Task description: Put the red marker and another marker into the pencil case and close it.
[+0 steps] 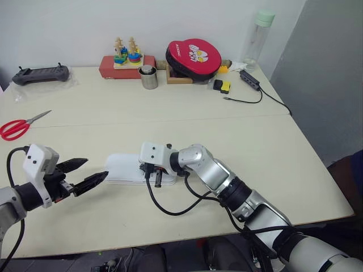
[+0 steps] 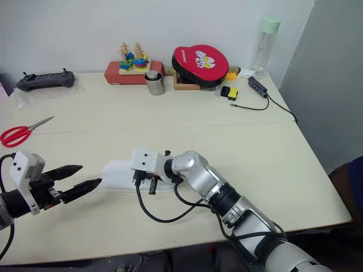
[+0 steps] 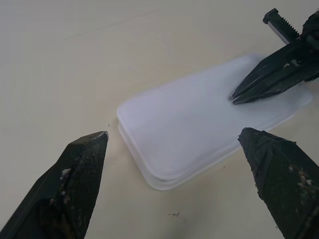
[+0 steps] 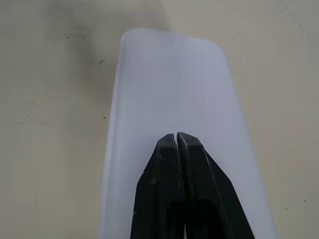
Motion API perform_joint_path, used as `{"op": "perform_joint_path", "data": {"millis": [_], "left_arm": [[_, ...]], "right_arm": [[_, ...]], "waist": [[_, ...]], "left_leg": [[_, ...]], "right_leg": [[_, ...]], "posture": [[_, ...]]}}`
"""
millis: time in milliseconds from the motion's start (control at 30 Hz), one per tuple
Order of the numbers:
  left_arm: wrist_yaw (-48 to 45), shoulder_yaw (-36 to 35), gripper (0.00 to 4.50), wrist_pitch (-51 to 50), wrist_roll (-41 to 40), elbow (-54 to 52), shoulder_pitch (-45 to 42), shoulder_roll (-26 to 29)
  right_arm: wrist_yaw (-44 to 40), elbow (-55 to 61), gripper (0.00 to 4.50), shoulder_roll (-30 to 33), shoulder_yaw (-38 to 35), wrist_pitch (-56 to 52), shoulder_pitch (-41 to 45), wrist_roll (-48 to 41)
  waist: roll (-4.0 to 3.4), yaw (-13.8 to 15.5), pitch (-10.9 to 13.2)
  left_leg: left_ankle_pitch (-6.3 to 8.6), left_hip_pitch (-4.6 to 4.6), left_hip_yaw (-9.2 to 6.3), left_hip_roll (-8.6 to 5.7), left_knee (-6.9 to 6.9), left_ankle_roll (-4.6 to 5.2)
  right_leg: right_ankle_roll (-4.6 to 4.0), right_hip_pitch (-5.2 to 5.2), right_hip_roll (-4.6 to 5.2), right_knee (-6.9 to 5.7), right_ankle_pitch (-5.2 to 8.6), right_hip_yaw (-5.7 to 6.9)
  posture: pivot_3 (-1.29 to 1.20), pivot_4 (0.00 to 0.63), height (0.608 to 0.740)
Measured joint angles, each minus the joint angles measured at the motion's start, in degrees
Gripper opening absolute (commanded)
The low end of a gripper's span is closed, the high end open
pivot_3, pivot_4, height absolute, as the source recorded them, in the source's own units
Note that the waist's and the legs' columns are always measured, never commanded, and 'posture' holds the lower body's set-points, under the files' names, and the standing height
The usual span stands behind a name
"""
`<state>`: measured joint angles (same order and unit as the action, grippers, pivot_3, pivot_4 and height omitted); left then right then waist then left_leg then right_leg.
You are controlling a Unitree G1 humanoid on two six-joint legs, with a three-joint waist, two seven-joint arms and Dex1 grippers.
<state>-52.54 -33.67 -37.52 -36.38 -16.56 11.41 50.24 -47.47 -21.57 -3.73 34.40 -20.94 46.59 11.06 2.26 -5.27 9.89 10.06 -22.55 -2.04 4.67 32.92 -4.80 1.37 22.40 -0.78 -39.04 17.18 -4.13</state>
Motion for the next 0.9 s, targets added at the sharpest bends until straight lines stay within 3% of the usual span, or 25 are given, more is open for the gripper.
{"op": "perform_joint_path", "data": {"millis": [233, 533, 900], "left_arm": [[1.17, 3.93, 4.5, -0.12, -0.38, 0.15, -4.83, -0.47], [4.42, 9.01, 4.5, 0.82, 0.13, 4.33, -16.57, -2.84], [3.34, 11.9, 4.5, 2.91, 1.36, 7.95, -19.51, -2.9]], "right_arm": [[-1.26, 1.97, 0.06, -0.82, -5.02, -3.34, -2.79, -5.19], [-5.03, 14.17, 0.06, 5.76, -13.25, -13.54, -5.11, -15.44], [-3.66, 14.8, 0.06, 7.87, -14.93, -15.19, -4.09, -17.87]], "waist": [[0.01, 0.39, -0.03], [0.22, 1.63, -0.06], [0.32, 1.69, -0.12]], "left_leg": [[0.03, -0.18, 0.0, -0.02, 0.01, -0.06], [0.05, -0.92, -0.06, -0.06, 0.04, -0.1], [0.05, -1.15, -0.11, -0.07, 0.09, -0.1]], "right_leg": [[0.03, 0.04, -0.01, 0.06, -0.01, -0.01], [0.06, 0.76, -0.05, 0.02, -0.06, 0.03], [0.03, 0.87, -0.06, 0.05, -0.11, 0.07]], "posture": [[0.0, 0.15, 0.74], [0.0, 0.15, 0.74], [0.0, 0.15, 0.74]]}}
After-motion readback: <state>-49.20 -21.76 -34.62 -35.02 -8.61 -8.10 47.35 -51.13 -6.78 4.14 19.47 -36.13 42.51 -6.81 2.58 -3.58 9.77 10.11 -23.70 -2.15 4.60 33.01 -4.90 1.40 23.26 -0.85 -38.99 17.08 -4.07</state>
